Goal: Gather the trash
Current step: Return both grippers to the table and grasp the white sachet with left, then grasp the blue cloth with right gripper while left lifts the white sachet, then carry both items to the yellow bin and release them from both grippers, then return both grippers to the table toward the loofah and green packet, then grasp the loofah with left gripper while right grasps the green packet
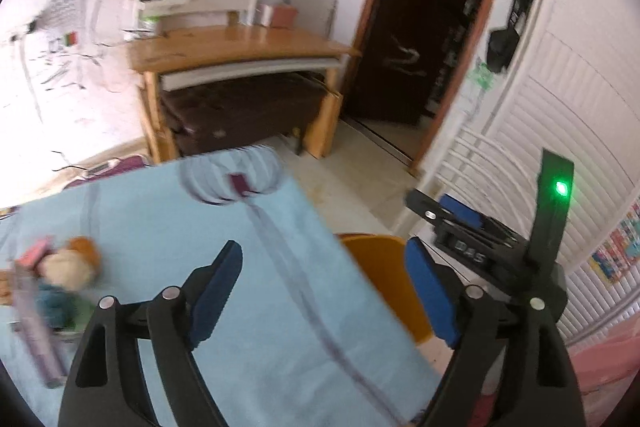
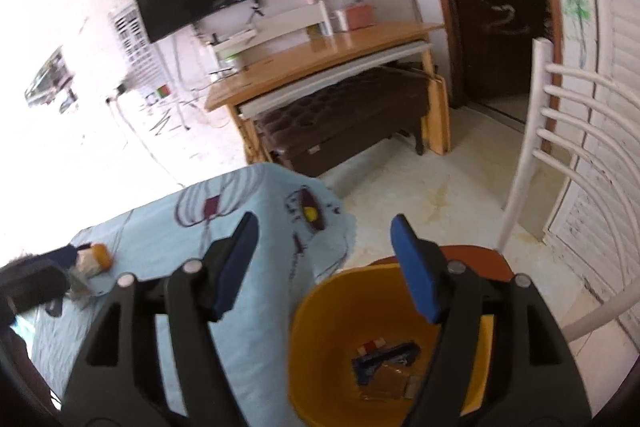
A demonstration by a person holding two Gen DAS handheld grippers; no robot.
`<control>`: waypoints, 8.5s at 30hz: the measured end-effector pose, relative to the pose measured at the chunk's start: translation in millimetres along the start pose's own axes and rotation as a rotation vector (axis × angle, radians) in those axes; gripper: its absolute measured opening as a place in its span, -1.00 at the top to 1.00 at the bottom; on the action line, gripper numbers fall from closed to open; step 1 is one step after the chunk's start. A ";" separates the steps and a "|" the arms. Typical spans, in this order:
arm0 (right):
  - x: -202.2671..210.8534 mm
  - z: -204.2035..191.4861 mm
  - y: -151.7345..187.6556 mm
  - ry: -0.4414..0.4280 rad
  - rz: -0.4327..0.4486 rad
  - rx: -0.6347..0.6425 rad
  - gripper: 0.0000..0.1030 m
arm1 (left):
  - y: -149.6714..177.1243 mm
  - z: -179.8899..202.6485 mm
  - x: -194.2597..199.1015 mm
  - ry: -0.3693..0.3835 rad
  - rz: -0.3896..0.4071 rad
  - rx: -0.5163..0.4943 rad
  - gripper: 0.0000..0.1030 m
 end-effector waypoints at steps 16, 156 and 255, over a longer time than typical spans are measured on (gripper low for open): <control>22.6 -112.6 26.2 -0.196 -0.022 0.195 -0.47 | 32.4 -229.6 112.8 -0.416 0.111 0.234 -0.55; 21.3 127.8 -17.5 0.108 0.046 -0.229 -0.21 | 16.2 84.2 -90.8 0.090 -0.283 -0.093 0.53; -46.3 -236.8 124.1 -0.341 -0.394 0.354 0.38 | 130.6 -258.4 102.9 -0.276 -0.095 0.214 0.11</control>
Point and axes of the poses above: each gripper's, at about its wrist camera, not at the fingertips, and x roughly against the way its jaws point, z to its right, y to its underside, the point moved 8 cm from there along -x, roughly the way its jaws point, and after that the axes turned 4 degrees about -x, right-handed, at the moved point
